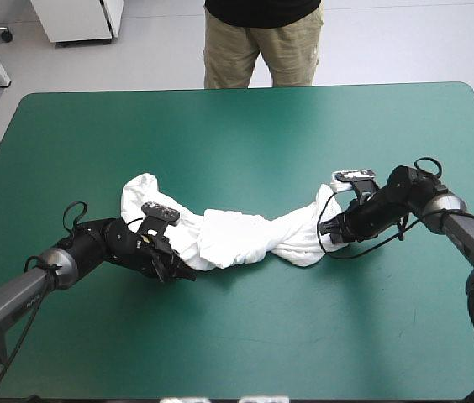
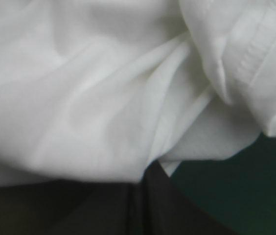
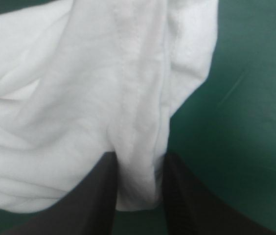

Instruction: Fold the cloth

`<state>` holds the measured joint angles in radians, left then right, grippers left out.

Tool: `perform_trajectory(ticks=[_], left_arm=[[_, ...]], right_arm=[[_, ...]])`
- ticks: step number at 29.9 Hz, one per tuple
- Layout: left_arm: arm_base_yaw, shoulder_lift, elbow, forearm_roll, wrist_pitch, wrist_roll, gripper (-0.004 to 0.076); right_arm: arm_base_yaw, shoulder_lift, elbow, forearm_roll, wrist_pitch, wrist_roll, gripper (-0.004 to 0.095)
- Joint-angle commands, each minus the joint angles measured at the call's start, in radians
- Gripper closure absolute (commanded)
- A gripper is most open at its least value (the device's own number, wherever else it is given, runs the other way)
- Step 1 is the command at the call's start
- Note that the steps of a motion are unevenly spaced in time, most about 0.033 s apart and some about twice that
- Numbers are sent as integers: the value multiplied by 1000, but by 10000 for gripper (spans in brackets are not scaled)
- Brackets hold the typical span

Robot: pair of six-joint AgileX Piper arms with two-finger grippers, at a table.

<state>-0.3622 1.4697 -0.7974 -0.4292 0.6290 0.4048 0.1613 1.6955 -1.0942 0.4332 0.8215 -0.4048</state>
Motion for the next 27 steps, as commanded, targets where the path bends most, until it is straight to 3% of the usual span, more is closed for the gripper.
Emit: perform_trajectory(ticks=[1,2,5,13,16,21,25,27], left_arm=[[-7,-37,-17,-10,-4,-4,733],[-7,-37,-17,-10,-4,-4,733],[-7,-39,-21,8,26,-4,733],[-5,-181,-138,164,238,-77,733],[-5,-260,-282,235,331,-112,733],[-5,-343,-594,477,476,-215,733],[-5,-348,-847,637,575,-238,733],[-5,-348,-960,671,573,-240,733]], right_arm=[[0,-33,-20,22,-4,-9,826],[0,-44,-20,22,0,-14,918],[0,-85,-22,22,24,-16,919],[-1,-328,-78,10,47,3,921],[-3,-403,-149,-82,25,57,921],[-3,-475,-326,-349,58,199,921],[-3,-515,-474,-365,89,203,921],[-3,-533,-557,-325,93,190,921]])
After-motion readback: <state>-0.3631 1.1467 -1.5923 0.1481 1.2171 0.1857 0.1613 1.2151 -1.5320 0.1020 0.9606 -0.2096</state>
